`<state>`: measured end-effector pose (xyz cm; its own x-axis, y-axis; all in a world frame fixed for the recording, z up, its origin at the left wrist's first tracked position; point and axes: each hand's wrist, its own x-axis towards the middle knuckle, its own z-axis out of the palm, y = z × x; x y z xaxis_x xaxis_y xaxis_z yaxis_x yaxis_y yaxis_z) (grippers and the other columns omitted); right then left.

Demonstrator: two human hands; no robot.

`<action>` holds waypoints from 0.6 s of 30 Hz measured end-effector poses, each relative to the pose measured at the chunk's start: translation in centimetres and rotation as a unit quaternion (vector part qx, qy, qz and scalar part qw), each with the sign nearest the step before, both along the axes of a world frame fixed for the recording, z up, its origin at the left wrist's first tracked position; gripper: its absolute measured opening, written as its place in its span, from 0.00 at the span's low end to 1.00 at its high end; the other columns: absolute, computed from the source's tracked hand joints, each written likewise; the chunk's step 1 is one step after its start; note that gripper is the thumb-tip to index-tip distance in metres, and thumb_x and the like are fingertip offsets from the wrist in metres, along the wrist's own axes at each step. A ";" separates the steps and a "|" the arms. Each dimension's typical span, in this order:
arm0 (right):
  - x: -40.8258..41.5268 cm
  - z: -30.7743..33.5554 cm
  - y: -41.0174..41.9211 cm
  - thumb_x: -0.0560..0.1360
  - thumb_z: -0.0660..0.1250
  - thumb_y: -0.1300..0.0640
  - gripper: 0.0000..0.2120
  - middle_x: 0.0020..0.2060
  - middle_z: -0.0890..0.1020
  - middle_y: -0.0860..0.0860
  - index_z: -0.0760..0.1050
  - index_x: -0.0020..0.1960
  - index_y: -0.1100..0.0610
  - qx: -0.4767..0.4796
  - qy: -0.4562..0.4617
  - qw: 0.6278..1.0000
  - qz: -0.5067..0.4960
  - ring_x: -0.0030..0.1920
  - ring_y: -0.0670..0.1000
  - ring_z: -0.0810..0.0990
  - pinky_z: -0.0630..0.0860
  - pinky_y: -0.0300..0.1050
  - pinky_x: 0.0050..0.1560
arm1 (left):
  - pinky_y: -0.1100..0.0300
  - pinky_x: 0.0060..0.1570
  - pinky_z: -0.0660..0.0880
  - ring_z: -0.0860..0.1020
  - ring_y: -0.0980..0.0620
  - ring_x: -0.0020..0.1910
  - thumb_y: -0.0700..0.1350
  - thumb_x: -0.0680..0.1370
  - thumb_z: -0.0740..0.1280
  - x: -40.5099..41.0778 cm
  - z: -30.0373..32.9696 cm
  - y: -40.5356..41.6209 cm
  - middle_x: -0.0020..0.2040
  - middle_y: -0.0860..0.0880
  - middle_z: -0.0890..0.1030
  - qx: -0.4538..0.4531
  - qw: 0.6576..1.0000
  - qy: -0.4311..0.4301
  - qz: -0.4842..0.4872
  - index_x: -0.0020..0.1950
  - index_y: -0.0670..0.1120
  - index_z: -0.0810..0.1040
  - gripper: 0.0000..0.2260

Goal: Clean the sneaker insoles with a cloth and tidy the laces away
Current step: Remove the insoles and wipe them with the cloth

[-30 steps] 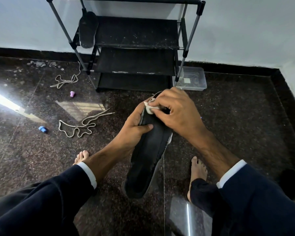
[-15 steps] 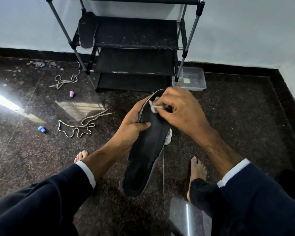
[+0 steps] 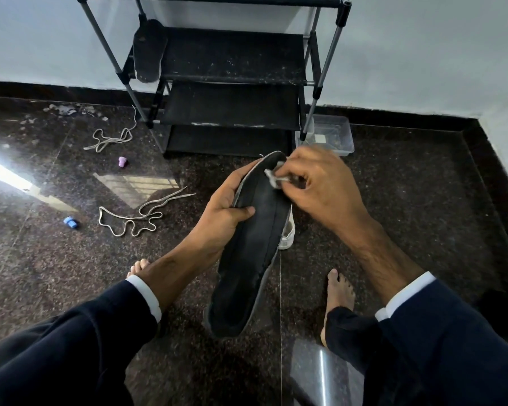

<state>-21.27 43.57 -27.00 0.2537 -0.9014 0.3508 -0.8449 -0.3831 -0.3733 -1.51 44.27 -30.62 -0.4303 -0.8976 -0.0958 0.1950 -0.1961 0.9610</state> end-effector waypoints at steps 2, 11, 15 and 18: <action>-0.3 -0.1 0.0 0.74 0.74 0.58 0.05 0.43 0.81 0.48 0.85 0.50 0.55 -0.030 -0.027 0.998 -0.052 0.46 0.48 0.77 0.77 0.54 0.48 | 0.56 0.63 0.76 0.74 0.46 0.71 0.20 0.74 0.56 0.0 0.1 0.0 0.72 0.42 0.74 0.001 1.000 -0.001 -0.002 0.77 0.42 0.66 0.34; 0.7 0.0 0.3 0.74 0.75 0.55 0.06 0.44 0.80 0.45 0.85 0.50 0.51 0.088 -0.014 0.992 0.088 0.46 0.45 0.78 0.79 0.52 0.46 | 0.59 0.60 0.76 0.75 0.47 0.69 0.20 0.73 0.56 0.4 -0.2 -0.1 0.71 0.42 0.76 0.002 1.000 -0.008 0.010 0.76 0.43 0.67 0.34; -0.3 0.1 0.1 0.74 0.74 0.57 0.05 0.45 0.81 0.47 0.85 0.49 0.54 0.014 -0.046 0.998 -0.034 0.45 0.47 0.79 0.79 0.54 0.44 | 0.60 0.61 0.75 0.74 0.47 0.71 0.19 0.73 0.56 0.0 -0.1 0.0 0.72 0.42 0.75 -0.003 1.000 -0.002 -0.006 0.76 0.42 0.67 0.34; 0.0 -0.2 0.1 0.74 0.74 0.59 0.06 0.45 0.81 0.47 0.85 0.50 0.55 0.030 -0.063 0.997 -0.021 0.44 0.46 0.79 0.79 0.52 0.44 | 0.59 0.62 0.75 0.74 0.47 0.71 0.19 0.73 0.56 0.2 -0.1 -0.2 0.72 0.42 0.75 -0.008 1.000 0.002 0.001 0.76 0.41 0.67 0.34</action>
